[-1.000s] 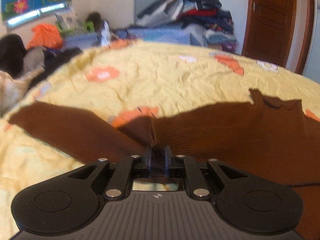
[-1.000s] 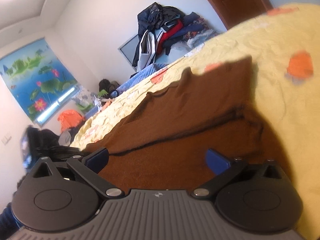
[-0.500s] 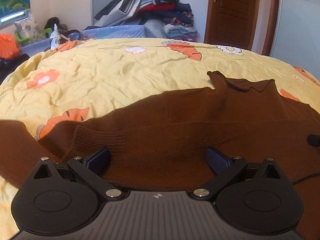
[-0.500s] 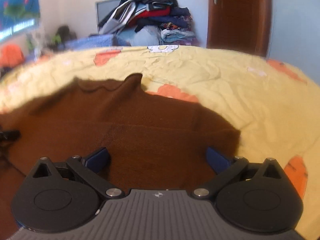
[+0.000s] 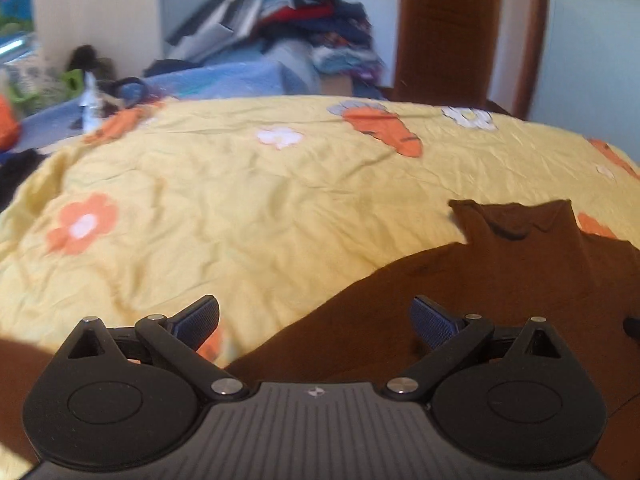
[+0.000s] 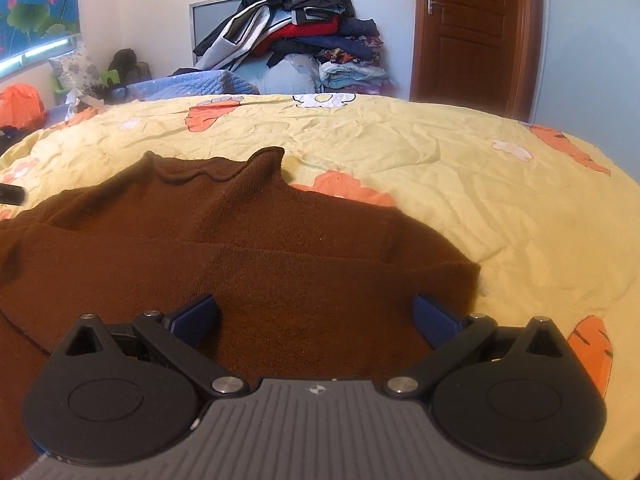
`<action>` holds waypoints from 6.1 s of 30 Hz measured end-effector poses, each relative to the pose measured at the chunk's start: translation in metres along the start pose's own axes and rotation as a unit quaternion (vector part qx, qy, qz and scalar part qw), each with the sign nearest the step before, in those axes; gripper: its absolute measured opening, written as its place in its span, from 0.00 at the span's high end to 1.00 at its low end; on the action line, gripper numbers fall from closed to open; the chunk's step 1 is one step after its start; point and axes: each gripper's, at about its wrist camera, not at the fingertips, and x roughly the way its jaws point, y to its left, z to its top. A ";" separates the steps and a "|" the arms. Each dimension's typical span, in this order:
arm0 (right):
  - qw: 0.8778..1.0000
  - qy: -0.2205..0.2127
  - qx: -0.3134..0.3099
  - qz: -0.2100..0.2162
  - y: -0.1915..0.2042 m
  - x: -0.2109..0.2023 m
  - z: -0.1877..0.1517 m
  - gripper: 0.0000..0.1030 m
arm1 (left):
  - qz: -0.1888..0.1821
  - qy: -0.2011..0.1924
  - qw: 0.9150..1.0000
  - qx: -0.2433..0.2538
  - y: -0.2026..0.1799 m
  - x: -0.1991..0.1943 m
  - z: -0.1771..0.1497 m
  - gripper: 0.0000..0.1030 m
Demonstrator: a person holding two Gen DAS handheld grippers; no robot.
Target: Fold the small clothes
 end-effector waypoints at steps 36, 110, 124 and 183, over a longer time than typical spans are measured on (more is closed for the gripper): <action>1.000 -0.010 0.017 0.017 -0.004 -0.003 -0.001 0.00 | 0.084 -0.123 0.840 -0.522 0.313 -0.144 -0.153 0.18; 0.963 0.063 0.196 0.172 -0.089 -0.065 0.048 0.85 | -0.214 -0.173 0.942 -0.191 0.008 -0.158 -0.137 0.00; 0.963 0.081 0.205 0.159 -0.106 -0.042 0.032 0.85 | -0.112 0.049 0.972 -0.199 0.052 -0.008 -0.054 0.76; 0.994 0.021 0.030 0.106 -0.014 -0.085 -0.030 0.11 | -0.006 -0.003 1.000 -0.022 0.005 -0.054 -0.093 0.04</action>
